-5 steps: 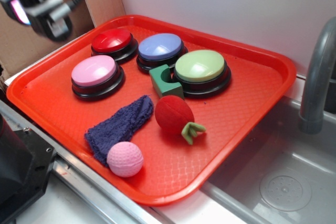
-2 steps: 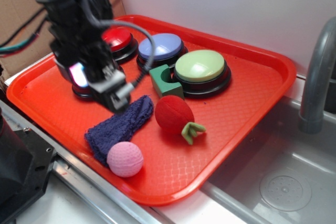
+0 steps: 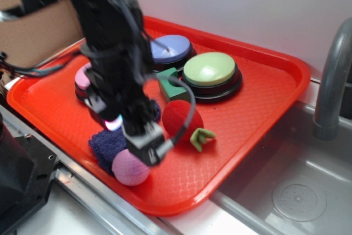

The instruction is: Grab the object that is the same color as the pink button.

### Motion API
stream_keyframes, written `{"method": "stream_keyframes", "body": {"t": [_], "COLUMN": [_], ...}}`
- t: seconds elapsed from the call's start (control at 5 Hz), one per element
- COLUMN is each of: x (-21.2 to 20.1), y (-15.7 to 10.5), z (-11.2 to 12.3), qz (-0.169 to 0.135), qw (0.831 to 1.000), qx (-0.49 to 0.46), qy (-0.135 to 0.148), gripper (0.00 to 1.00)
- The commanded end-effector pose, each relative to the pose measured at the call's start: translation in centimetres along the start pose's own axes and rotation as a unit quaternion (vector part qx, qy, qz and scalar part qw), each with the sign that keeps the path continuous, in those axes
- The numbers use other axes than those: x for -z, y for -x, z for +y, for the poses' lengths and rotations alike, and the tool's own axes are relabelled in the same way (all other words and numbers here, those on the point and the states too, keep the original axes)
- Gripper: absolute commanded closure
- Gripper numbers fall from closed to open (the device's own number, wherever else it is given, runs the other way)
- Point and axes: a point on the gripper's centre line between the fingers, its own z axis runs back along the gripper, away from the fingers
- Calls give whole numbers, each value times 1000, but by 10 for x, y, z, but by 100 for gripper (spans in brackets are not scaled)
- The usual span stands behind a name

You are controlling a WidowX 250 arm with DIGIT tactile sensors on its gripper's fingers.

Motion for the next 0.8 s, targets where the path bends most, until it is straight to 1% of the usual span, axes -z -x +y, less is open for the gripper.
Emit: {"method": "stream_keyframes", "body": {"t": [0.0, 0.4, 0.6], "x": [21, 31, 33], "y": [-4, 1, 4], "z": [-5, 7, 8], "qz": [9, 22, 22], "qw": [1000, 999, 999], "qx": [-18, -34, -40], "qy": [1, -11, -18], "gripper": [0, 0, 100]}}
